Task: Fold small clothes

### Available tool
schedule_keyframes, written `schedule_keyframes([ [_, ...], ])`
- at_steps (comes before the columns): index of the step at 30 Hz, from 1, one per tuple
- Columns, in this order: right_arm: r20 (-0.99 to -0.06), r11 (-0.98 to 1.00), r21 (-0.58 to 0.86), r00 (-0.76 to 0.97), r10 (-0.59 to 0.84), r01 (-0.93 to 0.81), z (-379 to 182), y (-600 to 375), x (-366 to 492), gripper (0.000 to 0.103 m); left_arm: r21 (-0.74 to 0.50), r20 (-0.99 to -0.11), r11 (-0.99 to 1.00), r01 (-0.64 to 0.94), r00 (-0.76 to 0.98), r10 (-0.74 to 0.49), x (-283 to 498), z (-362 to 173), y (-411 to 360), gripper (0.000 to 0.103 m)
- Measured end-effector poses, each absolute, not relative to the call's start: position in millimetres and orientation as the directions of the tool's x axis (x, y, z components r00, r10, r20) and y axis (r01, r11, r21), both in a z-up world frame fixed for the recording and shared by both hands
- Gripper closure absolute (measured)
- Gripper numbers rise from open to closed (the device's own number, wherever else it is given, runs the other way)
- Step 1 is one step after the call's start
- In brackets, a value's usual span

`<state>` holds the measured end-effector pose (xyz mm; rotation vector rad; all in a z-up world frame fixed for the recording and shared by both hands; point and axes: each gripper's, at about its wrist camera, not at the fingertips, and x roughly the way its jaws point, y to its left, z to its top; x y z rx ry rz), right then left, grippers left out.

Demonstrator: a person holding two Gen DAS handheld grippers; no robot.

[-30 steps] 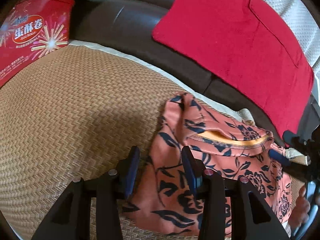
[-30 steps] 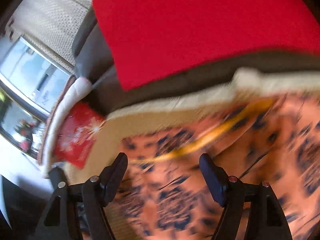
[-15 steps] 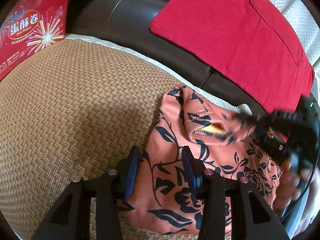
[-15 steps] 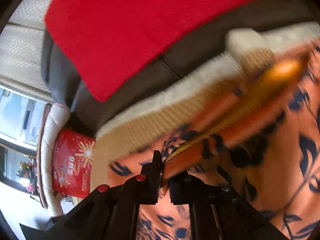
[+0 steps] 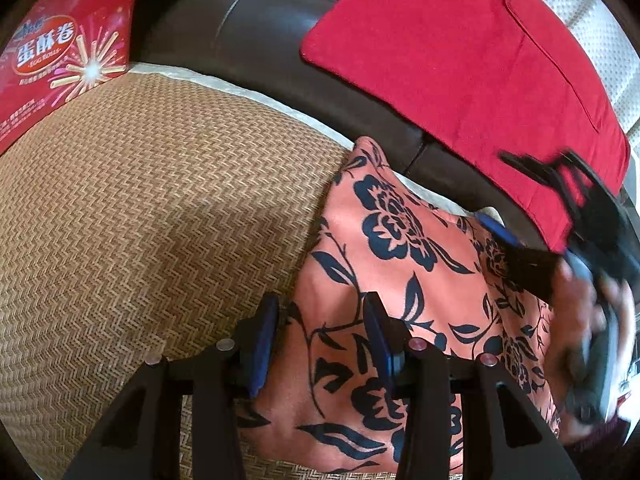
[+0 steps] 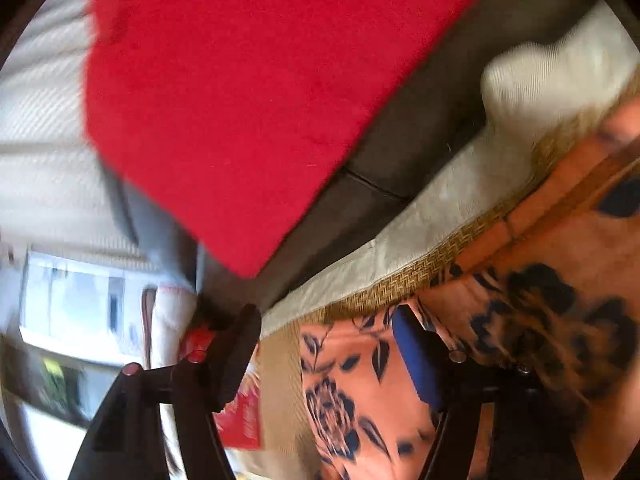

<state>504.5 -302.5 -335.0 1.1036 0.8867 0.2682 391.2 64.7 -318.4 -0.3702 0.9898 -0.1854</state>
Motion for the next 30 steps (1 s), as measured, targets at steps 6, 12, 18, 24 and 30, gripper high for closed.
schedule_keyframes([
  [6,-0.599,0.750,0.655,0.667,0.443,0.090,-266.4,-313.2,425.2,0.031,-0.296,-0.746,0.953,0.063,0.608,-0.272,375.1,-297.6,49.9,0.059],
  [12,-0.774,0.960,0.220,0.629,0.065,0.171,-242.5,-345.9,328.9,0.042,-0.172,-0.752,0.964,0.201,0.606,-0.260,355.5,-295.5,6.6,0.045],
  [18,-0.905,0.933,0.178,0.424,0.031,0.312,-306.7,-390.9,288.7,0.044,0.014,-0.822,0.971,0.238,0.556,-0.124,351.3,-324.7,-25.4,0.044],
  [24,-0.791,0.868,0.379,0.600,0.122,0.322,-270.5,-413.8,239.8,0.043,-0.176,-0.799,0.967,0.183,0.548,-0.249,338.7,-309.4,5.4,0.044],
  [30,-0.690,0.668,0.625,0.685,0.233,0.403,-275.7,-458.9,179.4,0.038,-0.373,-0.760,0.926,0.055,0.555,-0.339,312.3,-301.7,50.0,0.036],
])
